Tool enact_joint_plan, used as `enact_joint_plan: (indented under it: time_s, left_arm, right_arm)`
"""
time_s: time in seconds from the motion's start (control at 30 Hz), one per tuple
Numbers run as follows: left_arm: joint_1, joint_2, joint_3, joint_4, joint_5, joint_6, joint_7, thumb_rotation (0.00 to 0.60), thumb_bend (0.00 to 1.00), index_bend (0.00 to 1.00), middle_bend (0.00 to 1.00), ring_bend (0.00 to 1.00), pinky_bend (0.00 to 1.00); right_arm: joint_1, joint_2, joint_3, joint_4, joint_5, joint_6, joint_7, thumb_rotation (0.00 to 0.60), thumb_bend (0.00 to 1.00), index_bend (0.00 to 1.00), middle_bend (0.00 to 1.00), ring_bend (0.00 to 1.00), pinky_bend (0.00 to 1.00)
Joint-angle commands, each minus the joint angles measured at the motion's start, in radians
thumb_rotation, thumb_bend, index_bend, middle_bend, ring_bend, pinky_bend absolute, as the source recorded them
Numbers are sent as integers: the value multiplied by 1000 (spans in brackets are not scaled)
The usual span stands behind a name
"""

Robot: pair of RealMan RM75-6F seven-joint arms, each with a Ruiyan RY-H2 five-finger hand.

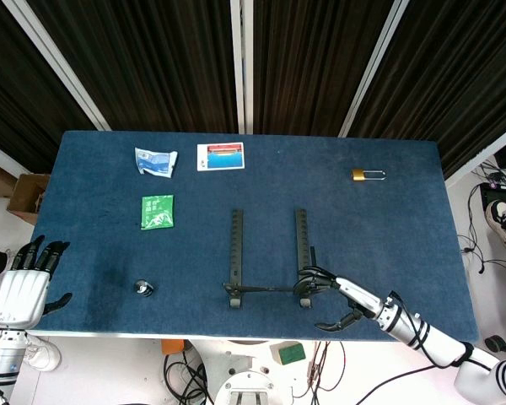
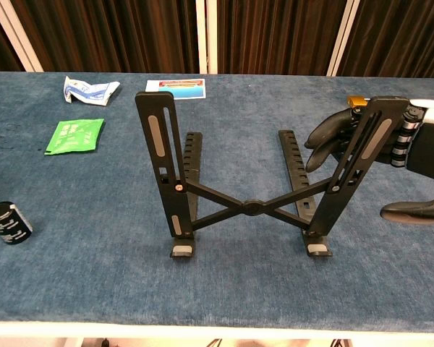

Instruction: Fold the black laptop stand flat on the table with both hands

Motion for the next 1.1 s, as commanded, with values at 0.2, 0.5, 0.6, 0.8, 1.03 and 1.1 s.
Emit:
enact_joint_plan:
  time_s: [0.2,0.5,0.6,0.8,1.03,1.1]
  left_arm:
    - [1,1,2,-3,2,1,3,600,24,145,158,51,136]
    - [3,0,2,-6,7,5,7,600,24,145,158,51,136]
    - [3,0,3,-7,9,5,8,600,23,145,158,51,137]
    - [4,-2,3,-5,8,6,6,600,24,146,158,51,137]
    - [4,-7,3,1,8,3,2,600,24,145,158,51,136]
    - [3,-8,3,1,6,1,-1,600,24,145,158,52,136]
  right_arm:
    - [5,-4,-1,-2,9,14,-4,600,193,270,319,72,26]
    - [6,-19,5,-11,39,29,39,600,193,270,322,73,27]
    - [6,-30,1,-7,47,35,94,600,193,270,321,73,28]
    - [16,-50,-25,27,31,67,279,600,193,167,254,65,28]
    - [21,-60,-28,78,51,78,375,600,135,0,148,0,0]
    - [24,-59,-23,83,59,79,388,600,106,0,146,0,0]
